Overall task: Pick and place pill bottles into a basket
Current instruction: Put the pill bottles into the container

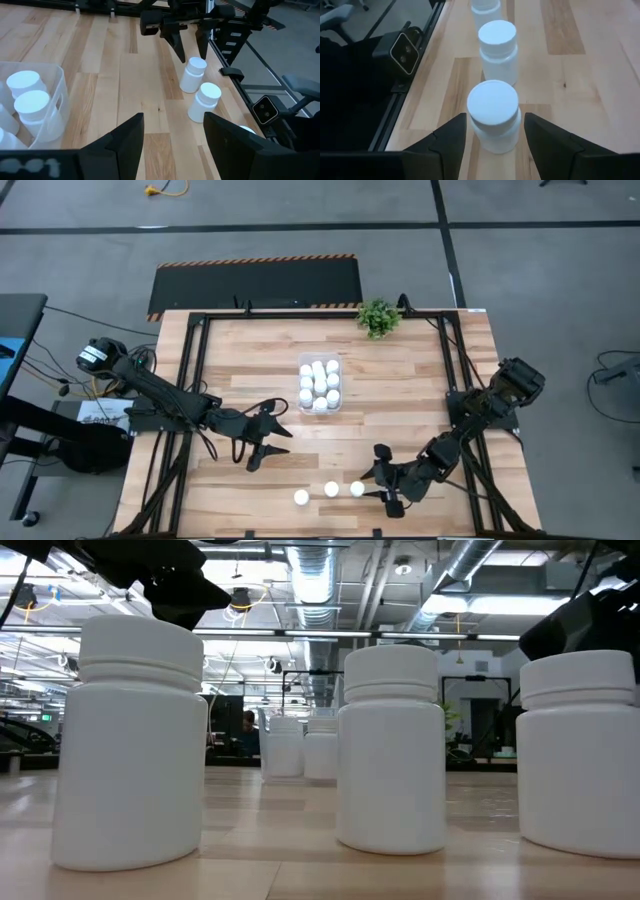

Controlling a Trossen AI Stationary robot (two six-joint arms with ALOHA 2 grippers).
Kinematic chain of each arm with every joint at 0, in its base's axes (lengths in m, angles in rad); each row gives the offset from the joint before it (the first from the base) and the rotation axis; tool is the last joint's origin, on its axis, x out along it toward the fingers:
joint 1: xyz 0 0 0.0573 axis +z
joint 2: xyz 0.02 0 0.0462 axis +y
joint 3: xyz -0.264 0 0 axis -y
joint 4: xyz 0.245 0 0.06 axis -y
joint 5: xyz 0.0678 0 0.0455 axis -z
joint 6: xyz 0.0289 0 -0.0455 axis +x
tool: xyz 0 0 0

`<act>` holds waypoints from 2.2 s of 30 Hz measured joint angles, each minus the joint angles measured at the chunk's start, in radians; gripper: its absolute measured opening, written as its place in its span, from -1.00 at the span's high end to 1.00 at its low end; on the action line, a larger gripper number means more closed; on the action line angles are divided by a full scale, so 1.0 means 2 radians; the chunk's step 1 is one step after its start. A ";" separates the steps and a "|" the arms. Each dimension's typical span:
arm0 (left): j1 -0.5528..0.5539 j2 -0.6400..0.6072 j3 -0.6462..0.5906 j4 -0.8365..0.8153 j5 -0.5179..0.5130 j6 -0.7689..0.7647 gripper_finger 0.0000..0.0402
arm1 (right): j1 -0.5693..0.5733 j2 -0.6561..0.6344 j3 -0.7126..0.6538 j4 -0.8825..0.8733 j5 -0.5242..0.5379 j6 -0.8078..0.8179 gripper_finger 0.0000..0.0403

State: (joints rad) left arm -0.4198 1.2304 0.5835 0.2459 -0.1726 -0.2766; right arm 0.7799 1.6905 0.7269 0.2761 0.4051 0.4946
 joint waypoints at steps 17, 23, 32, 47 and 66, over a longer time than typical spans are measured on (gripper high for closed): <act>0.000 0.000 0.000 0.000 0.003 -0.002 0.03 | -0.013 0.000 0.000 0.002 -0.007 -0.002 -0.13; 0.000 0.000 0.000 0.000 0.003 -0.003 0.03 | -0.013 0.000 0.000 0.003 -0.019 -0.004 -0.16; 0.000 0.000 0.000 0.000 0.004 -0.003 0.03 | -0.015 0.000 0.000 0.020 -0.021 -0.031 -0.16; 0.000 0.000 0.000 0.000 0.004 -0.004 0.03 | -0.024 0.060 0.001 0.086 -0.027 -0.057 -0.16; 0.000 0.000 0.000 0.000 0.004 -0.007 0.03 | -0.029 0.061 0.001 0.101 -0.020 -0.100 -0.16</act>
State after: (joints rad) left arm -0.4199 1.2304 0.5838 0.2458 -0.1646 -0.2898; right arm 0.7223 1.8122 0.7284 0.4785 0.3645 0.2955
